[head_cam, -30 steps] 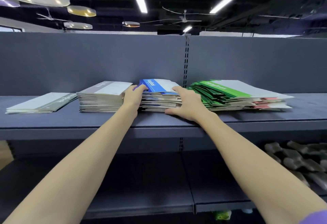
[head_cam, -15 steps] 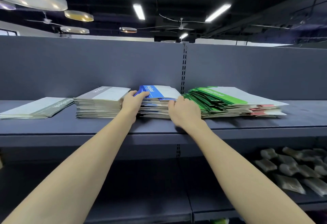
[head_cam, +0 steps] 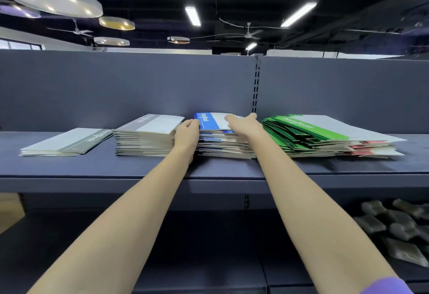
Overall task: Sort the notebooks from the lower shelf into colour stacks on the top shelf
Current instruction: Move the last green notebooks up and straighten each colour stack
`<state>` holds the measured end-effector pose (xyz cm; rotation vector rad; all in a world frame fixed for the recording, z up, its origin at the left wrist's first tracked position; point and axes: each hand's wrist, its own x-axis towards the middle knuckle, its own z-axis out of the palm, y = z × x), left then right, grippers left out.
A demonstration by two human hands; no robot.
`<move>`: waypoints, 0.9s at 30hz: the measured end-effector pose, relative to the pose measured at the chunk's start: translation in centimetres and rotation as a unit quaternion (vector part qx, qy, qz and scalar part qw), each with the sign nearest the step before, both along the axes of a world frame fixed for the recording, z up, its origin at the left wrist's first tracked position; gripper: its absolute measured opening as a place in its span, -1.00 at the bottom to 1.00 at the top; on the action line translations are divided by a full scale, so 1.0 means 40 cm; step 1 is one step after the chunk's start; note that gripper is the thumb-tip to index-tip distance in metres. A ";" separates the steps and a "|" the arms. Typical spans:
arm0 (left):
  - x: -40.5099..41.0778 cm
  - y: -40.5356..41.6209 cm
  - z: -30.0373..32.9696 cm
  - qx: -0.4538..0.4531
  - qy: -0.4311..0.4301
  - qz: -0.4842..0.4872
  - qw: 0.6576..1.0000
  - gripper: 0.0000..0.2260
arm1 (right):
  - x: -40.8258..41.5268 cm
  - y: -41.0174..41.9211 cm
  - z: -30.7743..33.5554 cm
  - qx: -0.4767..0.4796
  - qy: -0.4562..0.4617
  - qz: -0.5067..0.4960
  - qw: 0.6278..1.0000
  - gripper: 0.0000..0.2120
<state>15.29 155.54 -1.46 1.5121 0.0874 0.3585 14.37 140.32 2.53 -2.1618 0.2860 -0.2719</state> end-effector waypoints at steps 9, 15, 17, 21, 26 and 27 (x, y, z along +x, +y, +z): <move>0.015 -0.002 0.002 -0.065 0.027 -0.045 0.996 -0.86 | 0.007 -0.033 -0.109 0.101 -0.122 -0.104 0.982 -0.56; 0.009 0.001 -0.001 -0.132 0.046 -0.080 0.987 -0.83 | -0.018 -0.048 -0.107 0.114 -0.162 -0.101 0.975 -0.61; 0.009 0.006 -0.001 -0.148 0.042 -0.093 0.984 -0.80 | -0.026 -0.048 -0.103 0.104 -0.165 -0.104 0.975 -0.60; 0.000 0.009 -0.002 -0.125 0.032 -0.111 0.985 -0.81 | -0.024 -0.044 -0.099 0.074 -0.164 -0.116 0.977 -0.74; -0.004 0.012 0.001 -0.090 0.035 -0.121 0.988 -0.92 | -0.026 -0.018 -0.109 0.094 -0.145 -0.117 0.978 -0.74; 0.000 0.015 0.001 -0.092 0.042 -0.119 0.988 -0.92 | -0.024 -0.017 -0.110 0.115 -0.143 -0.103 0.978 -0.74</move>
